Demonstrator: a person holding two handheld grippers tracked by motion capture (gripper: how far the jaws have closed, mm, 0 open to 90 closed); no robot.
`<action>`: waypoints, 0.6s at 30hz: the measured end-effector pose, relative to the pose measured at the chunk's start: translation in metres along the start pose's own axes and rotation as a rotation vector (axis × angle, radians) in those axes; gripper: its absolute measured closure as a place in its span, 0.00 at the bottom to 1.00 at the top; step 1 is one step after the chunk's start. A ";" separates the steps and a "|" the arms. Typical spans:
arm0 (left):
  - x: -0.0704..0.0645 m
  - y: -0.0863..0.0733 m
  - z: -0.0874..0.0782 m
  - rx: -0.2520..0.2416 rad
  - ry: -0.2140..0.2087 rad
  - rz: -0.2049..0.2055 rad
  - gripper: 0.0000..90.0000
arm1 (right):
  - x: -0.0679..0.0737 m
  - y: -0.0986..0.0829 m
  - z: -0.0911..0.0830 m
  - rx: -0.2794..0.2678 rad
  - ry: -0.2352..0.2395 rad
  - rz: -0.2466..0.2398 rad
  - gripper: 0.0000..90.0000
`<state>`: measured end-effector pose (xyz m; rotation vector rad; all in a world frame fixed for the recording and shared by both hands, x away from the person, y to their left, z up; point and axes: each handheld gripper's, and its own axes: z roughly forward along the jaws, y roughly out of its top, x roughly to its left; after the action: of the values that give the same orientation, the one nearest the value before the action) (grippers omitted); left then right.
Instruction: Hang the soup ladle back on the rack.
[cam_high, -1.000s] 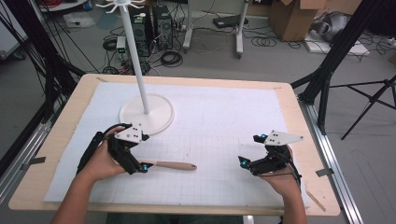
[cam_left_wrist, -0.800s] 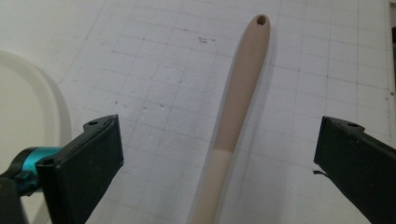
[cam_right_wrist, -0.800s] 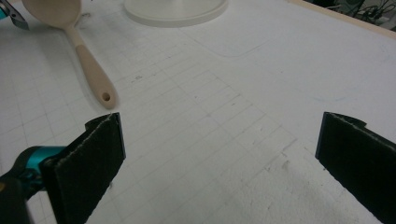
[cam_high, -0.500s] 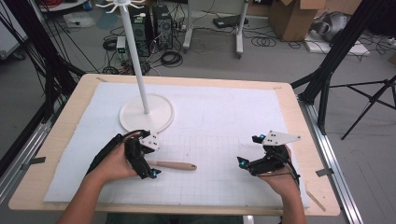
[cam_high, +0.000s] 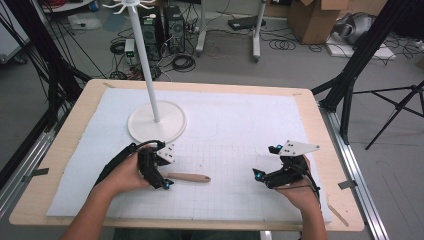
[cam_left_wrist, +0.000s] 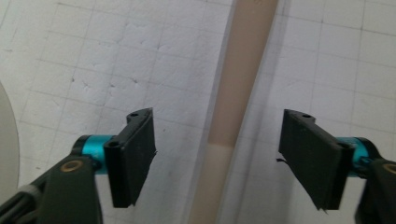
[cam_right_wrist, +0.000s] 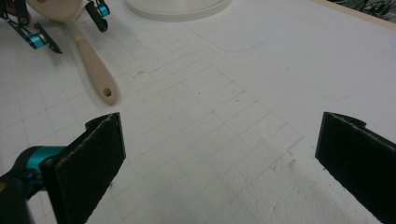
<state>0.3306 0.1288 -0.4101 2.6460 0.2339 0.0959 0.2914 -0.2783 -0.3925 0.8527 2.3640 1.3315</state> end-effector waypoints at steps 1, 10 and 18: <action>0.000 0.000 0.000 0.004 -0.003 0.003 0.36 | 0.000 0.000 0.000 -0.001 0.002 -0.005 0.00; 0.002 0.006 0.001 0.050 -0.031 0.009 0.51 | 0.001 0.000 0.002 0.007 0.007 -0.007 0.00; 0.004 0.010 0.005 0.098 -0.048 0.015 0.59 | 0.001 0.000 0.002 0.010 0.009 -0.009 0.01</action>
<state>0.3363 0.1180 -0.4099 2.7441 0.2083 0.0268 0.2917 -0.2761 -0.3933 0.8400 2.3802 1.3240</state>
